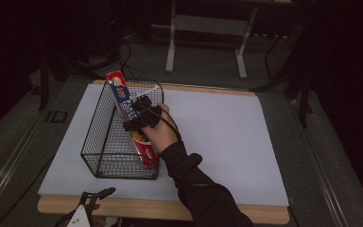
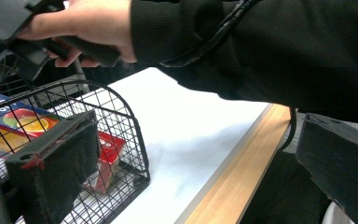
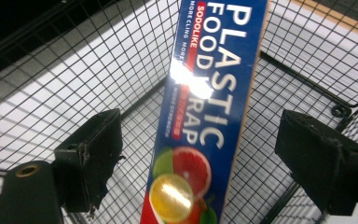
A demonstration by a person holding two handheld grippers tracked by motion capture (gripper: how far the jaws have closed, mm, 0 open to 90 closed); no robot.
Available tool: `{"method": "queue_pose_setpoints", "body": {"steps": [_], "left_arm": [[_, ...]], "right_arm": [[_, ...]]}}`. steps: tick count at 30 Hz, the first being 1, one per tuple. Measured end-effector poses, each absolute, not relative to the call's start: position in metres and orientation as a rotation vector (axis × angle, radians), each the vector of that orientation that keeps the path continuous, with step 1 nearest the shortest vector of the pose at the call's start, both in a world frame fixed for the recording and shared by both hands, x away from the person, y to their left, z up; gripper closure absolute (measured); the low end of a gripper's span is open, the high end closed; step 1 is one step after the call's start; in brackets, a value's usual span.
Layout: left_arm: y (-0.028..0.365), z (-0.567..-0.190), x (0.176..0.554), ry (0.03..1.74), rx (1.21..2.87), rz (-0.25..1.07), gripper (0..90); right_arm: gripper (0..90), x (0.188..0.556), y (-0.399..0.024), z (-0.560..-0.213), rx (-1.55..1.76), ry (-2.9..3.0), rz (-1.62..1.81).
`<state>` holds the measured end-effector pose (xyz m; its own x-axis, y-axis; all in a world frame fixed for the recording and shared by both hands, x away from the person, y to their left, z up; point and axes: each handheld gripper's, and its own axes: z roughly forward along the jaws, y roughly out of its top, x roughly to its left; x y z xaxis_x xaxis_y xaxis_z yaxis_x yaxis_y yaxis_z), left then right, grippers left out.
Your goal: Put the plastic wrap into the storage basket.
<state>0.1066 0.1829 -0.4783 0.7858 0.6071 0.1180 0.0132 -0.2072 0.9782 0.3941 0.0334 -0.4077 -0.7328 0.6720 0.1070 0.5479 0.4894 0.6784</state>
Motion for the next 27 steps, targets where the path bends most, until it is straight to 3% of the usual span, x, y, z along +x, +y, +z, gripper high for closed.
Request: {"method": "queue_pose_setpoints", "body": {"steps": [13,27], "left_arm": [[0.181,-0.48,0.108,0.499,1.723,0.581,0.2],[0.179,-0.481,0.109,0.501,1.73,0.58,0.2]], "right_arm": [[13.8,0.371,-0.021,-0.395,1.022,2.526,1.139],[14.0,0.35,-0.072,-0.405,1.029,2.469,1.159]]}}
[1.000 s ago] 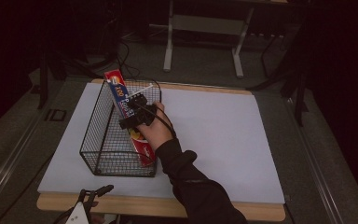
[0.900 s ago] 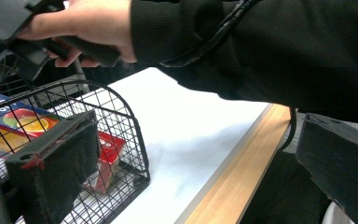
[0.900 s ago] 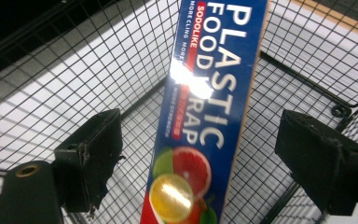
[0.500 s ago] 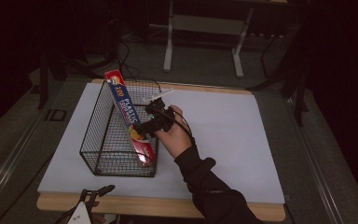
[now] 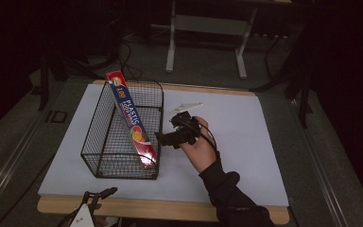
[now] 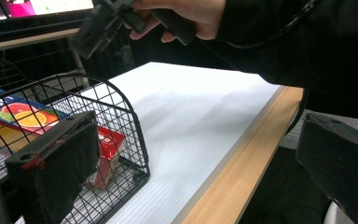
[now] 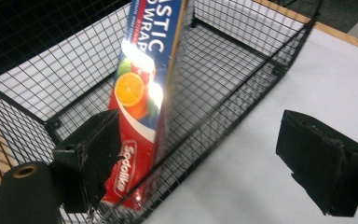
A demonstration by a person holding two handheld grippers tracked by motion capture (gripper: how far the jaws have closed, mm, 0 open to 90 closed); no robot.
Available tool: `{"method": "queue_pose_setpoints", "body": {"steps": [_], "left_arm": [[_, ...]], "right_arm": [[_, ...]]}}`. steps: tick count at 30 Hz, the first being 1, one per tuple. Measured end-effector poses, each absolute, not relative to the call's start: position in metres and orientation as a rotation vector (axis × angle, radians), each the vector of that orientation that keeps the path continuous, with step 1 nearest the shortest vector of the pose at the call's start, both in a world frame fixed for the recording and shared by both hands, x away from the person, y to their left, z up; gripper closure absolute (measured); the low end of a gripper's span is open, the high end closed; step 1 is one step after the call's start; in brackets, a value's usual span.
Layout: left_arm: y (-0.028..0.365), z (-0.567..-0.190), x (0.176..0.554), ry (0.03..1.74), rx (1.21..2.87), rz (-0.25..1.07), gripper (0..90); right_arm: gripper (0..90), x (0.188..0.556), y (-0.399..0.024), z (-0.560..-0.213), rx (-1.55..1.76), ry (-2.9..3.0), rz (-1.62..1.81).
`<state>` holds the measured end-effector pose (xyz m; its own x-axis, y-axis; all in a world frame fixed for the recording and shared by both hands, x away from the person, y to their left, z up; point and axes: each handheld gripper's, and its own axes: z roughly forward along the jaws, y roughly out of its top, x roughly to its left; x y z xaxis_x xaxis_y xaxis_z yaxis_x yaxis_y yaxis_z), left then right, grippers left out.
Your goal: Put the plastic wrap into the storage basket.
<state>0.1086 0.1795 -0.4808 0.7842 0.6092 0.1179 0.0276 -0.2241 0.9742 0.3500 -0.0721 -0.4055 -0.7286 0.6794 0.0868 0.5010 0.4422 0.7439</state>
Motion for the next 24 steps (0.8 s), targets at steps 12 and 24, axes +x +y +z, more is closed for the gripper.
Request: {"method": "queue_pose_setpoints", "body": {"steps": [12,24], "left_arm": [[0.179,-0.481,0.109,0.502,1.734,0.579,0.2],[0.178,-0.481,0.109,0.502,1.737,0.578,0.2]], "right_arm": [[14.1,0.334,-0.102,-0.424,1.034,2.44,1.155],[14.0,0.324,-0.141,-0.45,1.084,2.435,1.119]]}}
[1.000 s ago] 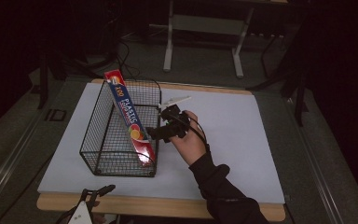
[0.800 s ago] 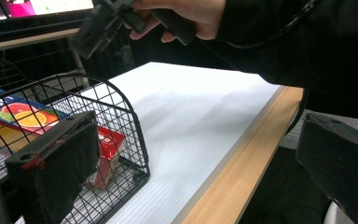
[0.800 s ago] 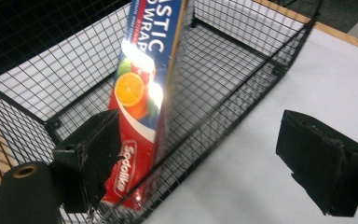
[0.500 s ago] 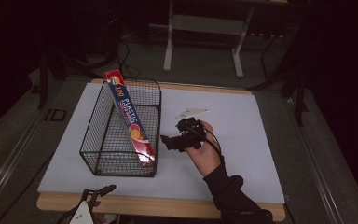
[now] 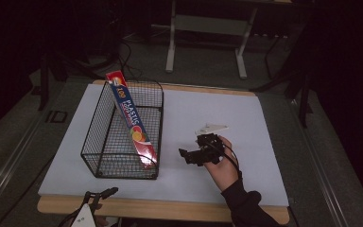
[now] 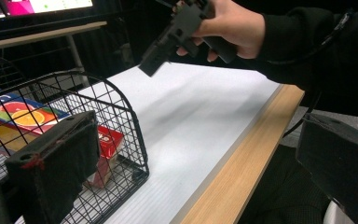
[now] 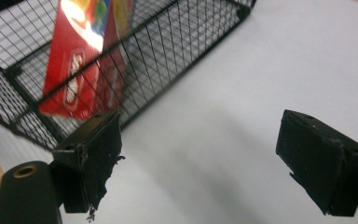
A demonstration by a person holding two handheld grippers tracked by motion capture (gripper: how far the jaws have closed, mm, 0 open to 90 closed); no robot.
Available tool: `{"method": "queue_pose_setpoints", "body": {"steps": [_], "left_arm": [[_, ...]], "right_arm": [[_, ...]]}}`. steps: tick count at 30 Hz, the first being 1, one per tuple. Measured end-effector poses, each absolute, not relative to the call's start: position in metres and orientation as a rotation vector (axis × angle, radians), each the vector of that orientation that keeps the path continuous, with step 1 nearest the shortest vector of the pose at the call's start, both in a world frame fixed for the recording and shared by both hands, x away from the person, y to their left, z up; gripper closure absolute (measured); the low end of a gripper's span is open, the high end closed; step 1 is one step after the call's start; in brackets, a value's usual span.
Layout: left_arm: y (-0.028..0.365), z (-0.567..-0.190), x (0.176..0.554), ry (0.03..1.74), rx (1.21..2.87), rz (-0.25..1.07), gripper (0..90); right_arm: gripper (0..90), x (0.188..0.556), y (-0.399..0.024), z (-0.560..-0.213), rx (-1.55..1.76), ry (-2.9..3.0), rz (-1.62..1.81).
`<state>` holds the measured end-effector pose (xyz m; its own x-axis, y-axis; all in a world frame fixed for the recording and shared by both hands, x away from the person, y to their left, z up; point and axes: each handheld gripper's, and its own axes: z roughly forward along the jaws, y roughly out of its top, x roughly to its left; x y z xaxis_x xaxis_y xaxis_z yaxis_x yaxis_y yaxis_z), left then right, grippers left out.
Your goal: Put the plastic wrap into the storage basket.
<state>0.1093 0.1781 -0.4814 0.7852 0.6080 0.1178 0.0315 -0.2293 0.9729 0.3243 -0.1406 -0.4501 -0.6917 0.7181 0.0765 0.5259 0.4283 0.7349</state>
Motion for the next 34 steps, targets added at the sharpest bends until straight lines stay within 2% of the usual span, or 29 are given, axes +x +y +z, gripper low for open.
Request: {"method": "queue_pose_setpoints", "body": {"steps": [23,34], "left_arm": [[0.176,-0.482,0.109,0.495,1.748,0.569,0.2],[0.175,-0.482,0.109,0.477,1.759,0.567,0.2]], "right_arm": [[13.3,0.289,-0.203,-0.481,1.157,2.41,1.078],[13.3,0.283,-0.209,-0.491,1.122,2.396,1.073]]}}
